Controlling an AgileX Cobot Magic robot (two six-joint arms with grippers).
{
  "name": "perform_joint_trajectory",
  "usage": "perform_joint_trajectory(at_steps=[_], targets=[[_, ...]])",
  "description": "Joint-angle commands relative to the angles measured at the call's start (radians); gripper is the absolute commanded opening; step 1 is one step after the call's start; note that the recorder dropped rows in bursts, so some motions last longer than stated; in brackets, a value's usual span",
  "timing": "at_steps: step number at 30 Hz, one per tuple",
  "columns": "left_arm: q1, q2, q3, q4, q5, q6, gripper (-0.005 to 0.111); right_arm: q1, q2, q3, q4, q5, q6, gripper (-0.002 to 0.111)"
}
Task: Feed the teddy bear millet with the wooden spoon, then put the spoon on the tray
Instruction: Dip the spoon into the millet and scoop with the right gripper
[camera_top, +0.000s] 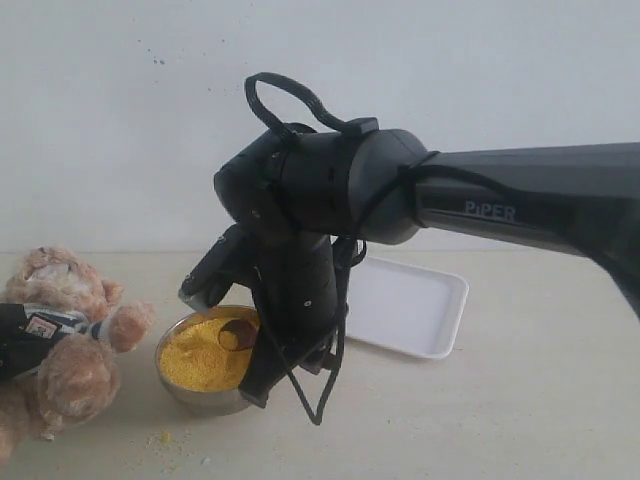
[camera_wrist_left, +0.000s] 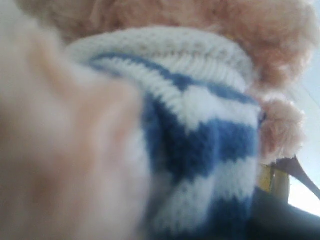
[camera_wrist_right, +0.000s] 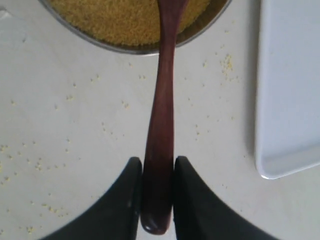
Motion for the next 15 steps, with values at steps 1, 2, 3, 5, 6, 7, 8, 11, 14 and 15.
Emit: perform_joint_trajectory(at_steps=[1, 2, 3, 5, 6, 7, 8, 11, 14, 15], targets=[[0.002, 0.000, -0.005, -0.018, 0.033, 0.022, 0.004, 0.001, -0.029, -0.005, -0.041, -0.014, 0.025, 0.000], [0.002, 0.000, -0.005, -0.018, 0.033, 0.022, 0.004, 0.001, -0.029, -0.003, -0.057, -0.005, 0.025, 0.000], [0.002, 0.000, -0.005, -0.020, 0.033, 0.022, 0.004, -0.002, -0.027, 0.001, -0.072, -0.024, 0.025, 0.000], [0.002, 0.000, -0.005, -0.020, 0.042, 0.022, 0.004, 0.001, -0.018, -0.001, -0.090, 0.005, 0.025, 0.000], [0.002, 0.000, -0.005, -0.020, 0.053, 0.022, 0.004, 0.010, -0.029, 0.002, -0.093, 0.010, 0.038, 0.000], [0.002, 0.000, -0.005, -0.020, 0.053, 0.027, 0.004, 0.012, -0.029, 0.002, -0.089, -0.021, 0.040, 0.000], [0.002, 0.001, -0.005, -0.020, 0.053, 0.046, 0.004, 0.010, -0.023, 0.002, -0.086, -0.040, 0.040, 0.000], [0.002, 0.001, -0.005, -0.020, 0.056, 0.053, 0.004, 0.010, -0.014, 0.002, -0.090, 0.002, 0.084, 0.000], [0.002, 0.001, -0.005, -0.020, 0.056, 0.053, 0.004, 0.009, 0.001, 0.002, -0.090, -0.063, 0.102, 0.000], [0.002, 0.002, -0.005, -0.020, 0.057, 0.053, 0.004, 0.009, 0.003, 0.002, -0.087, -0.061, 0.090, 0.000]])
